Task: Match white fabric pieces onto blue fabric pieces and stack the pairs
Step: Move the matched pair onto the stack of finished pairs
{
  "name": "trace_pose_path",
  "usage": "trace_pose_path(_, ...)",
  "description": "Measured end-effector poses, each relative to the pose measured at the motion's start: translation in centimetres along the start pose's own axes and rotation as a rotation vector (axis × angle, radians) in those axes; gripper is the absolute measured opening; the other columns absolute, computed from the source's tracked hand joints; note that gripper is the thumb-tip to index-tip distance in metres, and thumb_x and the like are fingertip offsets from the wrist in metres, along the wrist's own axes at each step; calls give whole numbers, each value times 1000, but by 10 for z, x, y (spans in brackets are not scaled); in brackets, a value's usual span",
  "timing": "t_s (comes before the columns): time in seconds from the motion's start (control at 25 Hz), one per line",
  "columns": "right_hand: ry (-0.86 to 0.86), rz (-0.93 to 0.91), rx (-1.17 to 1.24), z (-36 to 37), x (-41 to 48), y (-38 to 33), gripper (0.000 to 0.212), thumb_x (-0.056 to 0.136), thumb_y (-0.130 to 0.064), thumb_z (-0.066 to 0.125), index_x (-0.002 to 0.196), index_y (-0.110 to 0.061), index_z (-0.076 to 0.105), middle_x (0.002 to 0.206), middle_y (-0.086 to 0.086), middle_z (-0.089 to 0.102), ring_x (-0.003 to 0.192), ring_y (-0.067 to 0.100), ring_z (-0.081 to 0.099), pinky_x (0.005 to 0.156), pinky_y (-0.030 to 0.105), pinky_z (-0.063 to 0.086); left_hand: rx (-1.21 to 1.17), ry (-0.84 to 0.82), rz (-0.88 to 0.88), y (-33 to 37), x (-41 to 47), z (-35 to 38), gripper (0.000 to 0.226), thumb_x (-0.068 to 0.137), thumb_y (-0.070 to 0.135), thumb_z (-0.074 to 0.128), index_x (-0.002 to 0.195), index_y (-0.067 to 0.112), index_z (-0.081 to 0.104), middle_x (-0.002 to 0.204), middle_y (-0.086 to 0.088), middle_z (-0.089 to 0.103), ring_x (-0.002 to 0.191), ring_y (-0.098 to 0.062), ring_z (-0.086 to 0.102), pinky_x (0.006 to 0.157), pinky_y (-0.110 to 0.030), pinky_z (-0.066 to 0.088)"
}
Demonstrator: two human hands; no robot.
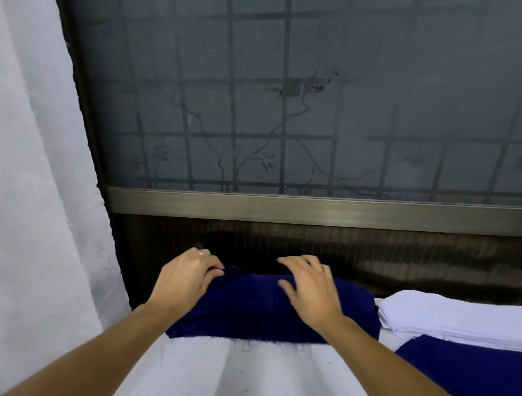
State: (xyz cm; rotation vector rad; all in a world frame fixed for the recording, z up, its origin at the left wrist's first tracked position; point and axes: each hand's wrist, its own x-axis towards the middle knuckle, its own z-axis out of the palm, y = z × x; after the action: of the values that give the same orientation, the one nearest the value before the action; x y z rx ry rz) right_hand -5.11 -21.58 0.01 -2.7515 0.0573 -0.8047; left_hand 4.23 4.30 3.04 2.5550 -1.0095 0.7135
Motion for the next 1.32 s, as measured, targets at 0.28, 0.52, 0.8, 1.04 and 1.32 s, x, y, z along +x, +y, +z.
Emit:
trace_pose_path(0.28,-55,-82,135,2,11,-76,26,99,-43,57,123,-40,66,126,-11,57,126,16,44,109,31,35,-72,20,40,34,-21,-51,8,100,44,54,103,38,60,96,19,64,87,1,59,74,-20,52)
trace_pose_path(0.52,-25,-14,58,-45,-15,-37,27,98,-44,59,119,-34,71,114,-11,67,117,12,52,102,29,32,-324,154,-185,26,-29,-88,4,100,38,56,100,34,58,87,14,63,77,-5,62,68,-30,59)
trace_pose_path(0.8,-59,146,-56,-113,-72,16,23,94,-43,65,110,-29,75,95,-15,67,104,14,60,93,31,37,-453,239,-298,31,-39,-112,5,97,33,63,95,30,61,84,13,65,74,-8,64,62,-29,59)
trace_pose_path(1.04,-155,375,39,-152,-137,56,11,92,-43,68,95,-32,72,87,-13,72,83,9,65,76,29,52,-455,161,-427,44,-71,-98,13,92,37,69,97,28,61,93,12,61,85,-10,59,64,-24,53)
trace_pose_path(1.32,-130,659,299,-157,-217,96,22,92,-30,72,73,-18,71,76,-1,72,80,20,68,80,44,55,-488,14,-528,73,-126,-45,13,94,35,66,94,21,66,94,6,61,88,-16,62,67,-27,56)
